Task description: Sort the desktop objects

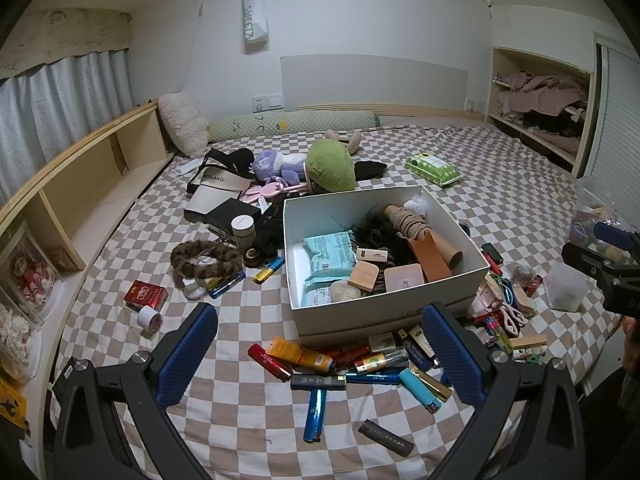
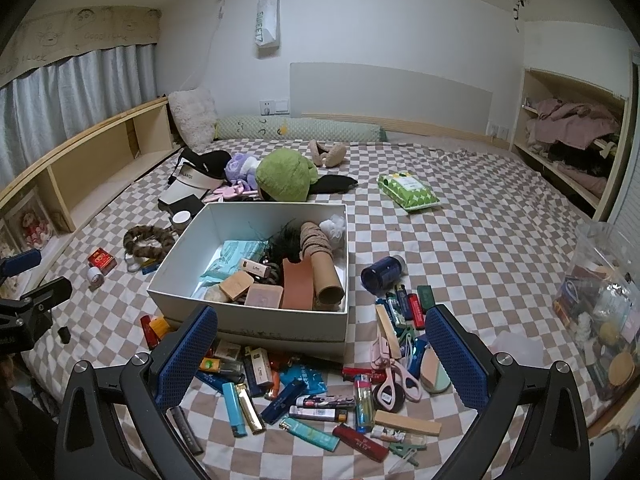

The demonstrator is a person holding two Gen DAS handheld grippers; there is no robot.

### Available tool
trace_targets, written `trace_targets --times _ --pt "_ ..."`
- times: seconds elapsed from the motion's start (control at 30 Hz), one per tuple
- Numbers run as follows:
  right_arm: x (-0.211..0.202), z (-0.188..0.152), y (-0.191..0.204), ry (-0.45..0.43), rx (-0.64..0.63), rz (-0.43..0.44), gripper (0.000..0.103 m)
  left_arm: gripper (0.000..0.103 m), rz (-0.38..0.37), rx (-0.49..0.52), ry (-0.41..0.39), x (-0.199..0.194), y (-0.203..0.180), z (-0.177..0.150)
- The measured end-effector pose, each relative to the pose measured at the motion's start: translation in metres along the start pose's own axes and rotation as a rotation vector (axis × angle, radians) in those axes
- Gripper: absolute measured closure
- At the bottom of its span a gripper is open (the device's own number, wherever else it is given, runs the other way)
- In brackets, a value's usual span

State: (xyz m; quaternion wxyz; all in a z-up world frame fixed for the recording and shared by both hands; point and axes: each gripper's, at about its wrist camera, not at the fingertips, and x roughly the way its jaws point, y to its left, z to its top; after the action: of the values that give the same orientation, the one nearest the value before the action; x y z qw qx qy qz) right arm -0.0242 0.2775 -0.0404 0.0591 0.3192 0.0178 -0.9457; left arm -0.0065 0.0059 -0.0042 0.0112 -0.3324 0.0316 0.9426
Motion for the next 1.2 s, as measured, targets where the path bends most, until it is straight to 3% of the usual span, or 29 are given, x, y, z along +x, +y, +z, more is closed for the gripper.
trace_targets --times 0.27,0.5,0.93,1.2 --pt "-0.014 0.001 0.001 -0.087 -0.010 0.043 0.000 0.000 -0.073 0.039 -0.014 -0.004 -0.006 -0.001" --pt "-0.009 -0.002 -0.006 -0.070 0.035 0.114 0.000 0.000 -0.159 0.123 0.066 0.009 -0.017 -0.011" --pt "0.033 -0.020 -0.010 0.201 0.046 0.202 0.000 0.000 -0.205 0.319 0.283 0.055 -0.044 -0.052" --pt "0.064 -0.043 -0.022 0.392 0.058 0.181 0.000 0.000 -0.227 0.471 0.398 0.081 -0.063 -0.088"
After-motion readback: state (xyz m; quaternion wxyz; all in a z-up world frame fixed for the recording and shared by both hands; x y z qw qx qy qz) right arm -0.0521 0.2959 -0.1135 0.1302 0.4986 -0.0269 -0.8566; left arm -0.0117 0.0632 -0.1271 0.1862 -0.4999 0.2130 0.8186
